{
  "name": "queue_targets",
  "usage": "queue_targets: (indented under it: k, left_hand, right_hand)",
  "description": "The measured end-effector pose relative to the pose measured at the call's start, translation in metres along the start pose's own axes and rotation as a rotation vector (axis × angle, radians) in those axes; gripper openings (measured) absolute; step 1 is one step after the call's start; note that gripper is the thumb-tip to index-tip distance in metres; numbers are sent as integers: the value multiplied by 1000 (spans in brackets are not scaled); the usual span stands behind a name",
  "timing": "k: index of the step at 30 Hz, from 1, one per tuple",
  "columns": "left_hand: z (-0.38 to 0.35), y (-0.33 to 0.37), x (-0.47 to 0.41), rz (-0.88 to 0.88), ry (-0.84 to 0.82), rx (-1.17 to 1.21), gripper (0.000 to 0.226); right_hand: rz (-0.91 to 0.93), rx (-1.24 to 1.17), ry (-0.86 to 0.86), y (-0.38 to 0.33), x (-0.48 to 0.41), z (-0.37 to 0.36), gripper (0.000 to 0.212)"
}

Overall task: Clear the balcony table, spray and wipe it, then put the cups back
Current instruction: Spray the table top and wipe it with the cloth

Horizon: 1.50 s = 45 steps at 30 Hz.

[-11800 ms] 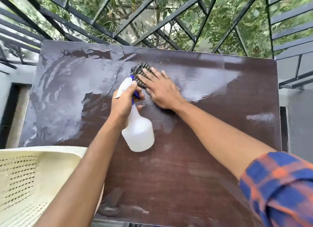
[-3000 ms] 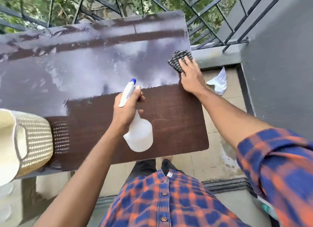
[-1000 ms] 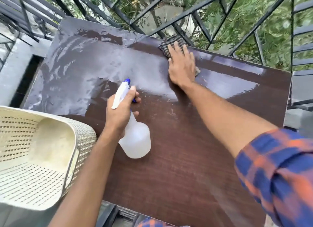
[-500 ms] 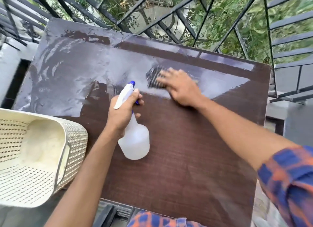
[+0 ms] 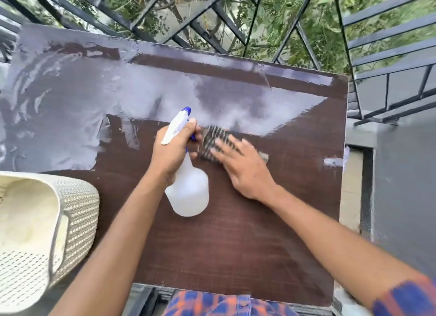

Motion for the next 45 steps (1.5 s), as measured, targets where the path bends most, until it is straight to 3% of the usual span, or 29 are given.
queue_targets:
  k: [3, 6, 8, 14, 18, 23, 26, 29, 31, 39, 43, 45]
  left_hand:
    - [-9, 2, -7, 0, -50, -19, 30]
    - [-17, 2, -13, 6, -62, -33, 27]
    - [-20, 1, -16, 8, -43, -25, 25]
    - [-32, 2, -20, 7, -42, 9, 24]
    - [-42, 2, -23, 5, -57, -9, 23]
    - [-63, 5, -31, 24, -94, -15, 24]
    - [-79, 10, -35, 33, -131, -17, 26]
    - [-89, 16, -38, 8, -169, -14, 27]
    - [-95, 19, -38, -8, -184, -12, 27]
    - [-118, 19, -31, 0, -199, -28, 24]
    - [-123, 19, -27, -5, -226, -33, 24]
    - [-121, 19, -26, -7, -223, -35, 24]
  right_hand:
    - [197, 103, -153, 1, 54, -13, 55]
    - [246, 104, -200, 37, 46, 5, 54]
    - [151, 61, -139, 70, 13, 25, 53]
    - [-464, -120, 84, 170, -99, 96, 54]
    - [-609, -143, 121, 161, -108, 95, 60]
    - [-545, -112, 194, 90, -20, 46, 58]
    - [-373, -9, 130, 48, 51, 14, 52]
    - [-171, 7, 37, 59, 84, 13, 46]
    - [-147, 5, 24, 87, 73, 25, 45]
    - [-488, -112, 63, 190, -49, 95, 56]
    - [-833, -195, 255, 235, -15, 103, 70]
    - [-974, -234, 299, 256, 25, 99, 67]
Point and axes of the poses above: each hand's wrist, its own x-axis away from the middle knuckle, its own z-axis out of the back of the hand, y = z × x, the point moved 4 cm from there along -x, towards the middle knuckle, and after that the axes turned 11 degrees about -y, right-handed, at the moved point
